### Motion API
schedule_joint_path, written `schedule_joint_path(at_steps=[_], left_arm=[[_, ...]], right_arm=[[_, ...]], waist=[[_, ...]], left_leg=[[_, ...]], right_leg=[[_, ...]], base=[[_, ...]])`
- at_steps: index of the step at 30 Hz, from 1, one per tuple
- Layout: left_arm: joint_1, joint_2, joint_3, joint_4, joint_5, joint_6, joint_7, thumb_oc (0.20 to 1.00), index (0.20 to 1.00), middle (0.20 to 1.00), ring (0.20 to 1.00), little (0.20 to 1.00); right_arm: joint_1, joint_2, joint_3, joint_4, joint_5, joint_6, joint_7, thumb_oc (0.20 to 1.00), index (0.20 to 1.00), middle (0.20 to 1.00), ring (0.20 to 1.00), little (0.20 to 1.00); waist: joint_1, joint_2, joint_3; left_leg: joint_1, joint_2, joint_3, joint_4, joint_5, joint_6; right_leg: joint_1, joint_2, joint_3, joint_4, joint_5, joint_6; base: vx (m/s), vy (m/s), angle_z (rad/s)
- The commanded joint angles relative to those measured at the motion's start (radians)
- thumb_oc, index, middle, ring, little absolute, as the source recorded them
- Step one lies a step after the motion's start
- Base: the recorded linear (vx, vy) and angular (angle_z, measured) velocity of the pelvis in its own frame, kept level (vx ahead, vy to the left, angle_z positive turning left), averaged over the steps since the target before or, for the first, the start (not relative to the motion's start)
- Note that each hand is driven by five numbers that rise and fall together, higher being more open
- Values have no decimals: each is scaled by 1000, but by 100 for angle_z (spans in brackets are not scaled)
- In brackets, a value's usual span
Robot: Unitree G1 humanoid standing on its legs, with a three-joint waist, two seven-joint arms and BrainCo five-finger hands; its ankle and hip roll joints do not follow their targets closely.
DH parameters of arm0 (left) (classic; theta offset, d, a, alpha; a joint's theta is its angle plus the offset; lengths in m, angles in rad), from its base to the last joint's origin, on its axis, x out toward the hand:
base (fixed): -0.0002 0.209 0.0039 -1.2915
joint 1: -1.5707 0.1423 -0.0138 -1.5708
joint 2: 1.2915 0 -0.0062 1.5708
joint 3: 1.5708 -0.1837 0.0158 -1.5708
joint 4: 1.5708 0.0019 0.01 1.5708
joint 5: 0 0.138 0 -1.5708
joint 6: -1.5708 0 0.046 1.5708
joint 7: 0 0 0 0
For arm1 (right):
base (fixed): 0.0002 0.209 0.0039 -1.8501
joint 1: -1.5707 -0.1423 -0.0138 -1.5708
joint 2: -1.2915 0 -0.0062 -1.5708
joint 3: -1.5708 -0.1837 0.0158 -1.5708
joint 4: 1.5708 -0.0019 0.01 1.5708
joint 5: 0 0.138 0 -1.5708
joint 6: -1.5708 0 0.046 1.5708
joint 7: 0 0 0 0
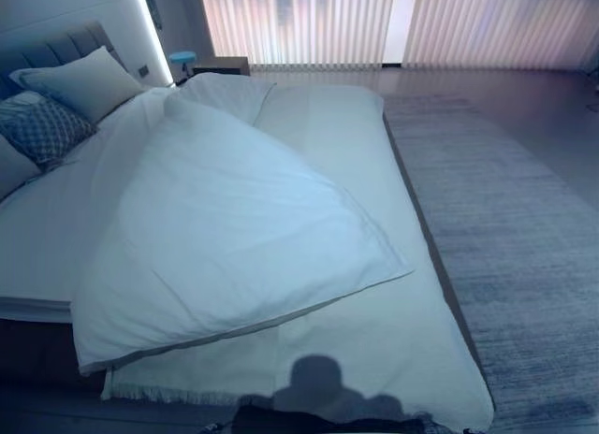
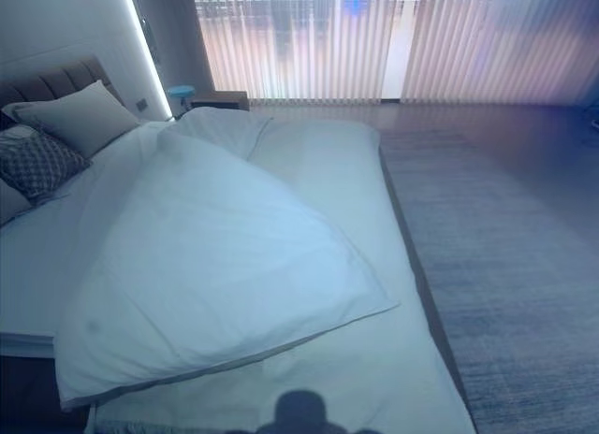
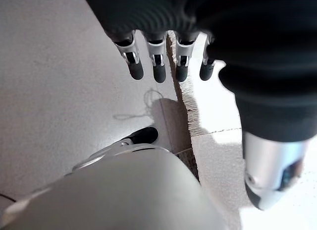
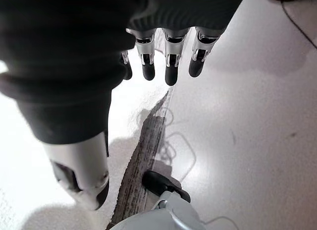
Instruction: Make the bed
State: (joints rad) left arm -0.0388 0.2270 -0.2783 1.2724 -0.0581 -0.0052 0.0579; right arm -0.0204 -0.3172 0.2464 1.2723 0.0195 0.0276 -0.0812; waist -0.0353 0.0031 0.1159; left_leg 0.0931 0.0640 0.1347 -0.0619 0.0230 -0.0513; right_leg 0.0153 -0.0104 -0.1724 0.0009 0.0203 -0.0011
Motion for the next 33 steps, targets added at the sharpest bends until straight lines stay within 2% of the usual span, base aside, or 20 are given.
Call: schedule_joint_path(at_steps=[1,19,26,29,32,33], left_arm=[[-37,7,9,9,26,-6,-6,1000,1000,1000,1000,1000],[-24,-14,36,26,10,-4,17,1000,1000,1000,1000,1000],[-30,-10,68,9,-54,-14,32,1000,1000,1000,1000,1000],[-39,-3,66,4,-57,-13,38,1000,1000,1000,1000,1000],[-66,6,47,-14,-64,-15,50,1000,1000,1000,1000,1000],[-90,8,26,-26,-72,-19,60,1000,1000,1000,1000,1000]], right_arm=[[-44,1,25,22,4,-3,-10,1000,1000,1000,1000,1000],[-39,33,24,17,19,-10,-16,1000,1000,1000,1000,1000],[-52,38,-54,-65,189,-35,-31,1000,1000,1000,1000,1000],[-68,31,-56,-110,215,-42,-37,1000,1000,1000,1000,1000],[-112,12,-59,-203,266,-54,-55,1000,1000,1000,1000,1000],[-161,-1,-60,-235,322,-65,-66,1000,1000,1000,1000,1000]], waist=[[5,-23,-5],[10,-19,-19],[5,-12,0],[4,-11,11],[5,-6,41],[8,-2,67]], left_leg=[[14,-58,8,-25,-7,-4],[55,-68,6,-25,-39,4],[38,-68,11,-25,-37,5],[22,-67,12,-25,-31,5],[-17,-64,11,-25,-17,4],[-51,-63,8,-25,-6,3]], right_leg=[[62,-11,51,-88,35,103],[111,-23,39,-88,14,111],[88,-25,43,-88,18,114],[71,-26,45,-86,22,116],[29,-30,44,-81,30,117],[-8,-33,41,-72,37,118]], base=[[21,29,-5],[37,21,0],[5,2,0],[-37,9,-4],[-110,14,-5],[-77,12,-4]])
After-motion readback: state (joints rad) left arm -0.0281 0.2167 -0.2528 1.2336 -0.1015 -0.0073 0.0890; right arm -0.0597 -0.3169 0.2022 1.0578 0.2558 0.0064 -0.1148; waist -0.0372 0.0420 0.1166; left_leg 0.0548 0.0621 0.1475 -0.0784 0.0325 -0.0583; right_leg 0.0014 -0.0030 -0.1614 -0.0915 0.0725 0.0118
